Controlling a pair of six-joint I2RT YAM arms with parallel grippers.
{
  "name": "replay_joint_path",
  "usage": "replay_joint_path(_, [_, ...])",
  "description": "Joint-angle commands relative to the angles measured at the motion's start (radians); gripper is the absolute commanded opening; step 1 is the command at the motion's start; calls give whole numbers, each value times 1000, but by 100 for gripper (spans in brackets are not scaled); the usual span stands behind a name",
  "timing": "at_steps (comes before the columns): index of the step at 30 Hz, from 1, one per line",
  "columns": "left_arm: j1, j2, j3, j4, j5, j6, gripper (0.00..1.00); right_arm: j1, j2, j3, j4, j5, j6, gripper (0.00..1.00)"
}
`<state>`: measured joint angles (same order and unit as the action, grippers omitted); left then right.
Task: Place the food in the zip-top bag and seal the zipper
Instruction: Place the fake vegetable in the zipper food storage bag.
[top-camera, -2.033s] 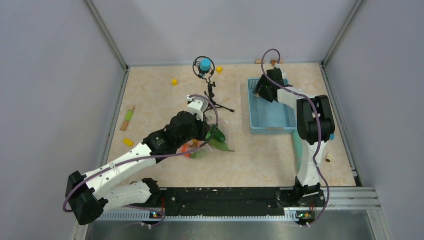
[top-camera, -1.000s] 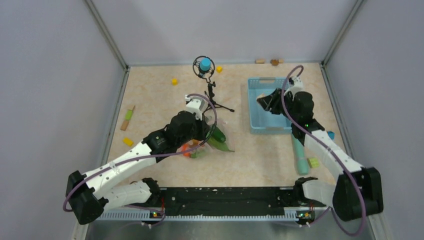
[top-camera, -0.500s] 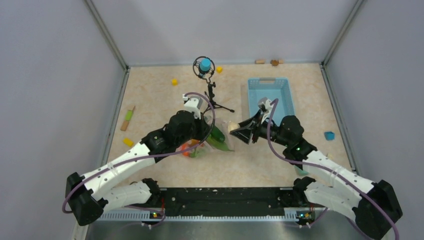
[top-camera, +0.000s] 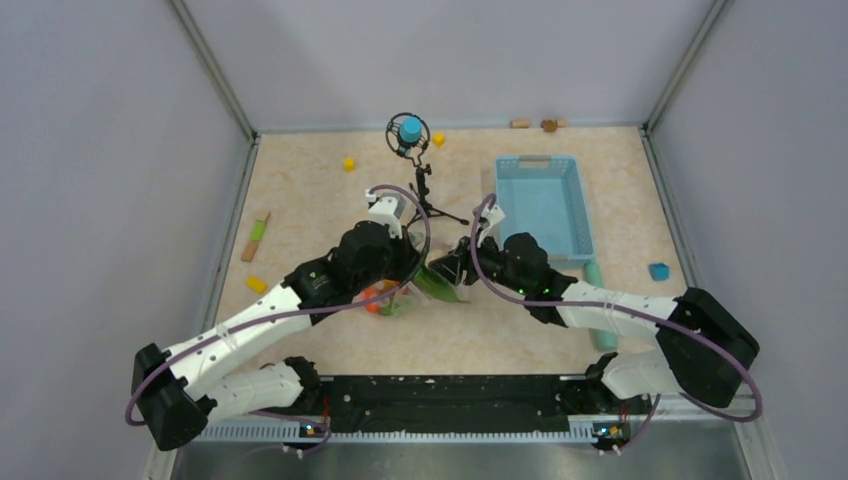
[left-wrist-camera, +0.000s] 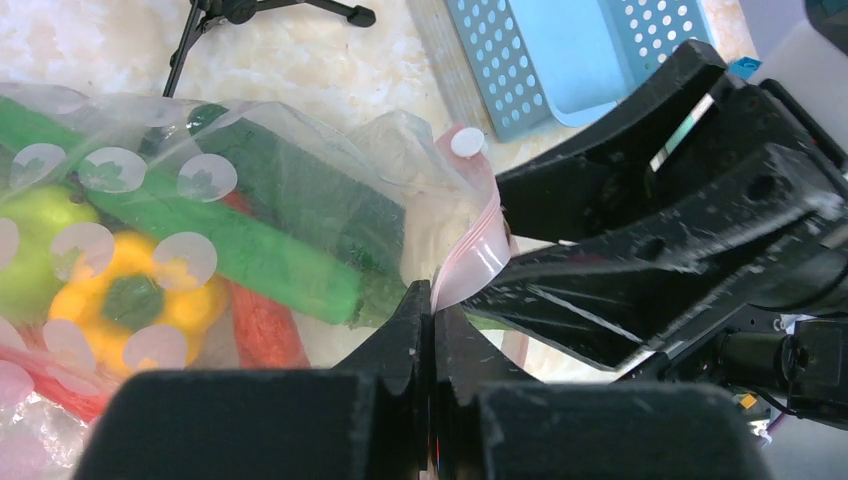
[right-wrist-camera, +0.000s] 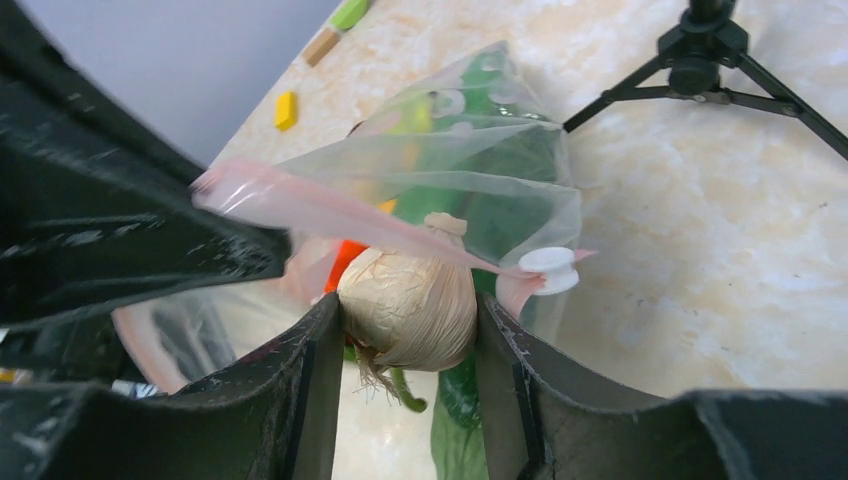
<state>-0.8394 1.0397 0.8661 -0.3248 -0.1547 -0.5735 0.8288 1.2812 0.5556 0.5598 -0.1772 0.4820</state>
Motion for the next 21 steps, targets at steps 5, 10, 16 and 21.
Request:
replay_joint_path(5, [2, -13, 44, 23, -7, 0, 0, 66, 112, 128, 41, 155, 84, 48])
replay_joint_path(10, [2, -13, 48, 23, -11, 0, 0, 108, 139, 185, -36, 229, 71, 64])
replay_joint_path(16, [2, -29, 42, 32, -23, 0, 0, 110, 101, 192, -93, 212, 69, 79])
replay_joint_path(21, [2, -44, 37, 27, -43, -3, 0, 110, 6, 170, -115, 193, 54, 80])
